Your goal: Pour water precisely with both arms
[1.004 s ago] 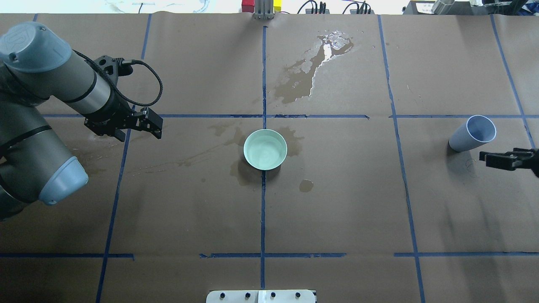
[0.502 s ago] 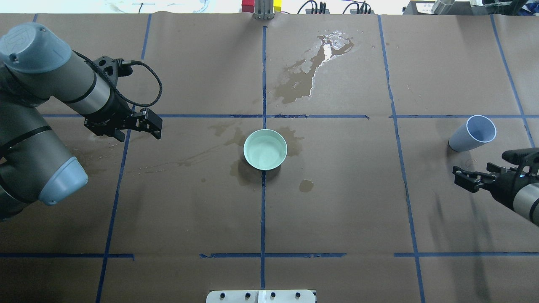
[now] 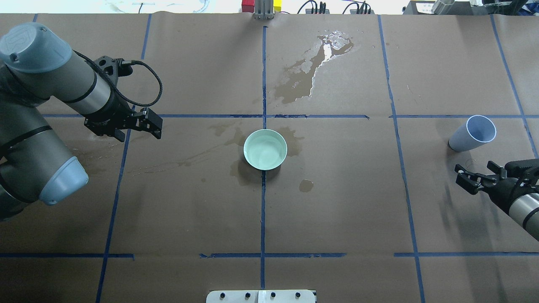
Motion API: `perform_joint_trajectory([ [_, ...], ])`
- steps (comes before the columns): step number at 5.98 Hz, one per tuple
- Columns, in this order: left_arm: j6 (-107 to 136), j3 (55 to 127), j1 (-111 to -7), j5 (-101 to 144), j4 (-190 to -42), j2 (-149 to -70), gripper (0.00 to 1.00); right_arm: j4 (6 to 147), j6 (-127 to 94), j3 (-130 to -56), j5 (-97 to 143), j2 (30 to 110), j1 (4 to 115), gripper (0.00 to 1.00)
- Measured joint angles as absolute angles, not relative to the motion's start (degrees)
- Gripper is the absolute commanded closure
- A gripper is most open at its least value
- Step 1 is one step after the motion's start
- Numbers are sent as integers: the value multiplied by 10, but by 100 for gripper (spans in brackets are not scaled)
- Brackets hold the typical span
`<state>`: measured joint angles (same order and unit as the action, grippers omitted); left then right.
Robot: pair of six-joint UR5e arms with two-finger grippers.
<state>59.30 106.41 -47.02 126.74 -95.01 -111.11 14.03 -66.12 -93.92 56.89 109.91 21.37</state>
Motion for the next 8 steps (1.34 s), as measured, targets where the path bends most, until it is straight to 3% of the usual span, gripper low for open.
perform_joint_trajectory([
  [8, 593, 1066, -470, 1267, -950, -1112, 0, 119, -585, -836, 531, 996, 284, 1],
])
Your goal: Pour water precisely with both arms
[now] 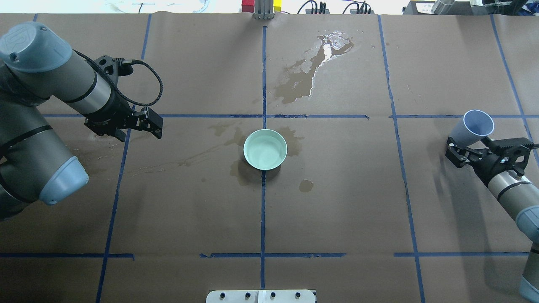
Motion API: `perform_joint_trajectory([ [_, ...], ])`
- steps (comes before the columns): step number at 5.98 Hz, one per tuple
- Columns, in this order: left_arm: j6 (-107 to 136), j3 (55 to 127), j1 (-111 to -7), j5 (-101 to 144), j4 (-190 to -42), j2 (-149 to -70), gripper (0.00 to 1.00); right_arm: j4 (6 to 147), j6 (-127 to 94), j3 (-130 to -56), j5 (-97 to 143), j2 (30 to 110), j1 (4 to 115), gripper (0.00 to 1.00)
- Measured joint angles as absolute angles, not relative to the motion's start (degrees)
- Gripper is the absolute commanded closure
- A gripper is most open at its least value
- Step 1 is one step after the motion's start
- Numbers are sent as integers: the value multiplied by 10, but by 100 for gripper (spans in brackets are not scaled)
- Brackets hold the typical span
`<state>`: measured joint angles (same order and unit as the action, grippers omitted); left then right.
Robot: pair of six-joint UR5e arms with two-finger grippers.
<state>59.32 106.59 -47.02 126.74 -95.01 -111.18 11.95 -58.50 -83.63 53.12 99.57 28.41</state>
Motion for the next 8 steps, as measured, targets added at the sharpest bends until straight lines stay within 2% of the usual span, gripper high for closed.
perform_joint_trajectory([
  [5, 593, 1064, -470, 1267, -950, -1112, 0, 119, -579, -803, 532, 958, 321, 1],
  [7, 592, 1064, -470, 1267, -951, -1112, 0, 118, -581, -788, 532, 945, 324, 91],
  [8, 592, 1064, -470, 1267, -950, -1112, 0, 116, -582, -786, 531, 941, 324, 97],
])
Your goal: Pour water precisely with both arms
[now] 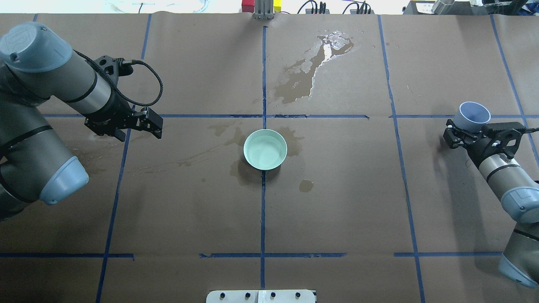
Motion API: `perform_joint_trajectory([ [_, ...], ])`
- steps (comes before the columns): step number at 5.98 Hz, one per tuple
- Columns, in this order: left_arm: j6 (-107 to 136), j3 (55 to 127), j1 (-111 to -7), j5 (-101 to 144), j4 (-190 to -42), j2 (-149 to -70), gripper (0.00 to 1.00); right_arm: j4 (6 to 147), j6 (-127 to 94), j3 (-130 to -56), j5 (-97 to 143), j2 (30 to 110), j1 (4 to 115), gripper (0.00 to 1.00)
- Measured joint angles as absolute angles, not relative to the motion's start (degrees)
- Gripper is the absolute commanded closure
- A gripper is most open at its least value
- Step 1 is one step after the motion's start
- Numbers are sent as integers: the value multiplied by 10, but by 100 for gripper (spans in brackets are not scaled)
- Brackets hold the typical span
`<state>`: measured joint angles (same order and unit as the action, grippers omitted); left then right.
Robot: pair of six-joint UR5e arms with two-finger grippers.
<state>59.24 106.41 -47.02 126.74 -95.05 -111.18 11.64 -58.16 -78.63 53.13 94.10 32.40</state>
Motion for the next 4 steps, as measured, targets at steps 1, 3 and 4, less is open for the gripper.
perform_joint_trajectory([
  [1, 592, 1065, -470, 1267, -951, -1112, 0, 115, -580, -787, 531, 940, 325, 100],
  [3, 593, 1066, -470, 1267, -951, -1111, 0, 114, -559, -817, 535, 948, 327, 98],
  [4, 593, 1067, -470, 1267, -951, -1111, 0, 115, -537, -851, 536, 952, 328, 96],
])
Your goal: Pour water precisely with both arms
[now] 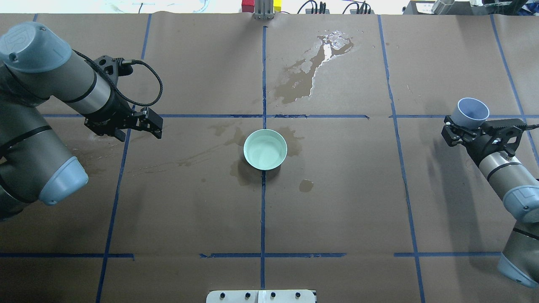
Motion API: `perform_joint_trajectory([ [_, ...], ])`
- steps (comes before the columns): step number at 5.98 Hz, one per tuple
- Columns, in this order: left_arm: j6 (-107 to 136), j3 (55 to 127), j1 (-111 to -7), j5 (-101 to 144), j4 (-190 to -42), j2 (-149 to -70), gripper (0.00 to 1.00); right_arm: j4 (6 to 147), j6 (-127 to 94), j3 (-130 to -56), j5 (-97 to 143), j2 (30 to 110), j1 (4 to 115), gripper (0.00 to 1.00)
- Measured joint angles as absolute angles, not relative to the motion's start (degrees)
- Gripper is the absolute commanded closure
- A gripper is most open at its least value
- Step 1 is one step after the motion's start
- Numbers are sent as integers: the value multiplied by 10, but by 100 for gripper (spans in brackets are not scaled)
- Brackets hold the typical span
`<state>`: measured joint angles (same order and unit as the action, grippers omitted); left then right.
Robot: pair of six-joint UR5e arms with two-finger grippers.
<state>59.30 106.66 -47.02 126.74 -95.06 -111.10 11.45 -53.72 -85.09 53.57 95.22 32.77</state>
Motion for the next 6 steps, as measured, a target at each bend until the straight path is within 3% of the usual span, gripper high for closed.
perform_joint_trajectory([
  [3, 593, 1068, -470, 1267, -951, -1111, 0, 122, -435, -932, 538, 950, 326, 98],
  [6, 593, 1069, -470, 1267, -950, -1112, 0, 133, -400, -940, 535, 889, 303, 98],
])
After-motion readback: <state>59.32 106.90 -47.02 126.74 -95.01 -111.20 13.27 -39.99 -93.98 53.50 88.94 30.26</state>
